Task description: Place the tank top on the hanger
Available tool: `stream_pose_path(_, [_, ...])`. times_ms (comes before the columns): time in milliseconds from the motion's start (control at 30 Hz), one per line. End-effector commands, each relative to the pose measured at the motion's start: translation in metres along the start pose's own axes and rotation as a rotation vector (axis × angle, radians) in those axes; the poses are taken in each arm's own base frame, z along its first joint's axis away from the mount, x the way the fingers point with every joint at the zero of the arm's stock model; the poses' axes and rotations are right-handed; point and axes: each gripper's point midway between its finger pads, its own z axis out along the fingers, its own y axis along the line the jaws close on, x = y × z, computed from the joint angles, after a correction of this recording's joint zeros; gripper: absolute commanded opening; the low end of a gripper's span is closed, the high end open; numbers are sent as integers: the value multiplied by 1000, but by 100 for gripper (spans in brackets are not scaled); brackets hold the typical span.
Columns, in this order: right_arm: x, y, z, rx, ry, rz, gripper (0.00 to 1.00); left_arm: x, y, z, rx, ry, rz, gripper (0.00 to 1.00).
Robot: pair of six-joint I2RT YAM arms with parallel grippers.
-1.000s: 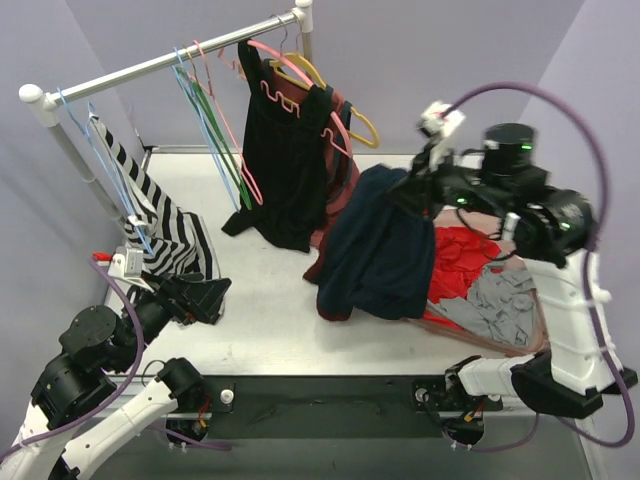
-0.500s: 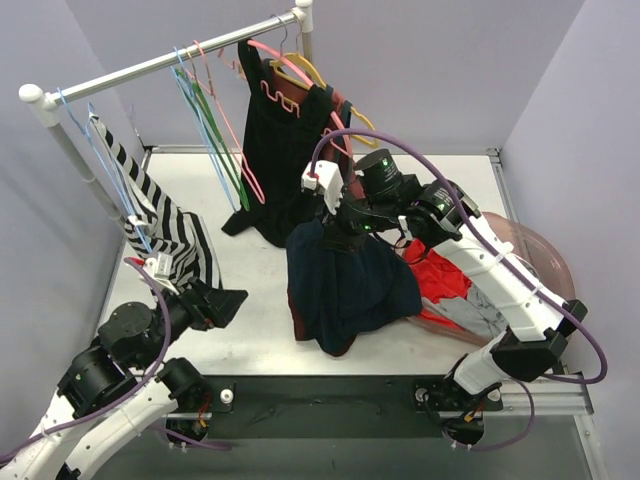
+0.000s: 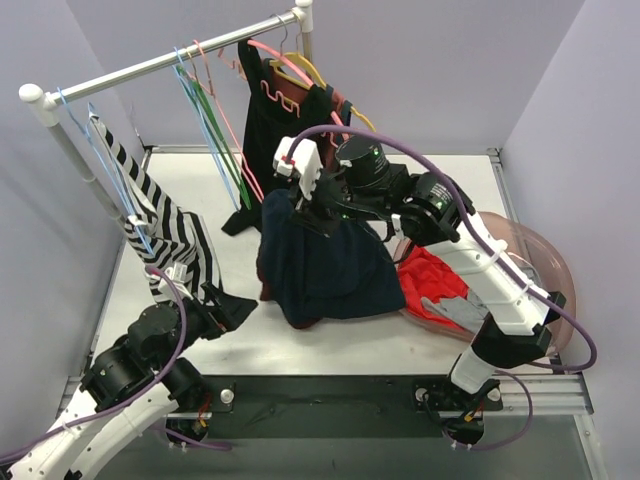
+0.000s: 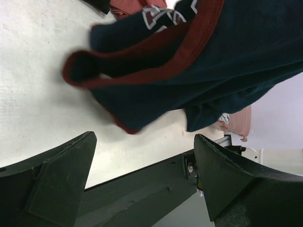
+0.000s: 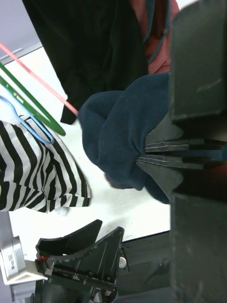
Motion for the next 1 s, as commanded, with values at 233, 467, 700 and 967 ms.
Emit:
stream_pose_path(233, [158, 10, -10, -1, 363, -20, 0, 5, 3, 9, 1, -12, -142, 93])
stream_pose_path(467, [300, 11, -79, 86, 552, 238, 13, 11, 14, 12, -78, 23, -127, 91])
stream_pose_path(700, [280, 16, -90, 66, 332, 426, 71, 30, 31, 42, -180, 98, -64, 88])
stream_pose_path(967, [223, 51, -66, -179, 122, 489, 71, 38, 60, 74, -414, 247, 45, 85])
